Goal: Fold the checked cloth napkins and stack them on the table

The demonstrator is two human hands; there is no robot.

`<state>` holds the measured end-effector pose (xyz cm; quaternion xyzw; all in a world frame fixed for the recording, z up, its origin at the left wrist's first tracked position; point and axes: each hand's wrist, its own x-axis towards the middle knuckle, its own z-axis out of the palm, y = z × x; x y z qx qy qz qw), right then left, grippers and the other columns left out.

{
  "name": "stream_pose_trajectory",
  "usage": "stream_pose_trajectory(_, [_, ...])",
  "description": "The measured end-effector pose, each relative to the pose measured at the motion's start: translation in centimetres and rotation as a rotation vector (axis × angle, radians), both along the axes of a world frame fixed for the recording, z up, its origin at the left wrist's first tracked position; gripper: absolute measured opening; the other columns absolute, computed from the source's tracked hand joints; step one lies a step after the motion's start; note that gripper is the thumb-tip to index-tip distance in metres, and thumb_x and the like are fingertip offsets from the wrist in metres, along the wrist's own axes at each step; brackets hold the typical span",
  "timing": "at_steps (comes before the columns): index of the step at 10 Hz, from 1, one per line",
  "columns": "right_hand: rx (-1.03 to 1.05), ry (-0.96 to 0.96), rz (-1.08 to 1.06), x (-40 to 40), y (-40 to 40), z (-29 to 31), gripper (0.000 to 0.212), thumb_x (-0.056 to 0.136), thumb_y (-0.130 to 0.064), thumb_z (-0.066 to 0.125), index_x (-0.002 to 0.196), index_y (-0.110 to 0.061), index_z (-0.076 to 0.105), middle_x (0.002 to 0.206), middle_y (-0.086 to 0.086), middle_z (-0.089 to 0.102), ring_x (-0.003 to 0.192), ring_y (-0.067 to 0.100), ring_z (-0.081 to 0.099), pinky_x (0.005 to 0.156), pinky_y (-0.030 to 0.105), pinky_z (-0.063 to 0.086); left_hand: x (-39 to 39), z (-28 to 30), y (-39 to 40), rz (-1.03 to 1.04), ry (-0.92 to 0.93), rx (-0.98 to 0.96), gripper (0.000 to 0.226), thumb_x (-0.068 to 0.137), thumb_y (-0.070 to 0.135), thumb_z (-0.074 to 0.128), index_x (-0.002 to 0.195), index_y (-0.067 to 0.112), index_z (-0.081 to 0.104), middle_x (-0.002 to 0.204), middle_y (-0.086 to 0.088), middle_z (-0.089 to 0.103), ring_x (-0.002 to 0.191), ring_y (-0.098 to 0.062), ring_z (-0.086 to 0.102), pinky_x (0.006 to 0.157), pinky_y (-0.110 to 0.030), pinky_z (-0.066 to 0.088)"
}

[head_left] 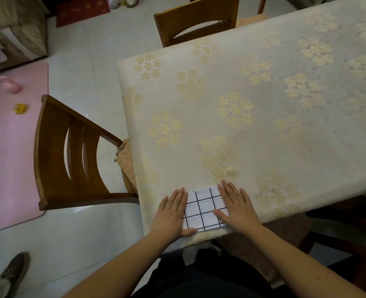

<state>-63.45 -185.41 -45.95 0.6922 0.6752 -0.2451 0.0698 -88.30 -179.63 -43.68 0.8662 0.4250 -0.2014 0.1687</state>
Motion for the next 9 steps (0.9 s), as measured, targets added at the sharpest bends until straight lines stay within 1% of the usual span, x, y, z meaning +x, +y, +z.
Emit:
stream_pose_trajectory(1, [0.009,0.065,-0.011,0.5,0.5,0.9,0.076,0.097,-0.061,0.027,0.155,-0.027,-0.01,0.158,-0.01,-0.023,0.149,0.01,-0.014,0.116,0.031,-0.015,1.0,1.3,0.6,0.042,-0.006,-0.027,0.104,0.083,0.078,0.035,0.156,0.013,-0.001,0.164,-0.004,-0.007,0.151,-0.022,-0.003,0.122,-0.043,0.006])
stream_pose_trajectory(2, [0.068,0.148,-0.142,0.4,0.8,2.8,0.069,0.1,-0.045,0.039,0.157,-0.023,0.005,0.164,-0.007,-0.005,0.15,0.011,-0.002,0.119,0.032,-0.001,1.4,2.6,1.5,0.178,-0.185,-0.048,0.081,0.092,0.066,0.038,0.154,0.017,0.02,0.162,-0.003,0.018,0.147,-0.019,0.019,0.119,-0.036,0.019])
stream_pose_trajectory(3, [0.155,0.254,-0.303,0.1,0.5,4.6,0.062,0.101,-0.038,0.044,0.155,-0.022,0.019,0.164,-0.007,0.005,0.15,0.012,0.008,0.118,0.034,0.015,1.5,3.2,1.9,0.277,-0.344,-0.025,0.064,0.097,0.045,0.047,0.151,0.016,0.028,0.153,-0.005,0.035,0.137,-0.02,0.036,0.113,-0.03,0.028])
stream_pose_trajectory(4, [0.113,0.363,-0.373,-0.5,0.0,5.8,0.051,0.101,-0.036,0.045,0.149,-0.023,0.035,0.159,-0.006,0.026,0.143,0.012,0.028,0.115,0.034,0.025,1.9,4.0,1.7,0.247,-0.378,0.032,0.056,0.098,0.042,0.045,0.148,0.018,0.035,0.145,-0.002,0.044,0.128,-0.018,0.045,0.107,-0.03,0.035])
stream_pose_trajectory(5, [0.026,0.362,-0.363,-1.4,-0.8,6.6,0.043,0.1,-0.036,0.045,0.141,-0.022,0.047,0.147,-0.004,0.044,0.131,0.014,0.044,0.109,0.032,0.035,2.2,5.2,1.2,0.128,-0.281,0.04,0.052,0.098,0.048,0.038,0.145,0.025,0.037,0.14,0.004,0.049,0.123,-0.017,0.049,0.102,-0.034,0.04])
stream_pose_trajectory(6, [-0.031,0.322,-0.382,-2.4,-1.8,7.7,0.045,0.1,-0.04,0.045,0.141,-0.023,0.047,0.148,-0.003,0.04,0.128,0.017,0.046,0.106,0.032,0.036,2.0,6.1,0.6,-0.031,-0.199,0.12,0.045,0.098,0.05,0.033,0.136,0.03,0.048,0.129,0.008,0.059,0.116,-0.016,0.055,0.099,-0.035,0.038])
stream_pose_trajectory(7, [-0.047,0.255,-0.417,-3.6,-2.8,9.1,0.05,0.099,-0.045,0.043,0.145,-0.026,0.04,0.146,-0.002,0.043,0.117,0.019,0.055,0.103,0.035,0.04,1.5,6.5,0.5,-0.155,-0.194,0.208,0.045,0.092,0.053,0.035,0.121,0.029,0.061,0.109,0.008,0.069,0.102,-0.017,0.063,0.095,-0.039,0.042])
stream_pose_trajectory(8, [-0.052,0.139,-0.436,-5.5,-3.9,10.2,0.053,0.099,-0.046,0.04,0.147,-0.026,0.037,0.143,0.0,0.047,0.115,0.02,0.056,0.098,0.036,0.041,0.7,6.5,1.0,-0.262,-0.177,0.179,0.053,0.09,0.057,0.033,0.126,0.027,0.057,0.114,0.004,0.066,0.109,-0.022,0.059,0.098,-0.046,0.039])
stream_pose_trajectory(9, [-0.021,0.1,-0.616,-7.8,-4.5,11.0,0.048,0.099,-0.044,0.041,0.143,-0.025,0.043,0.135,0.002,0.054,0.117,0.023,0.056,0.096,0.035,0.044,-0.1,6.8,2.1,-0.348,-0.091,0.088,0.061,0.09,0.062,0.025,0.137,0.028,0.042,0.134,0.001,0.052,0.125,-0.026,0.046,0.104,-0.047,0.031])
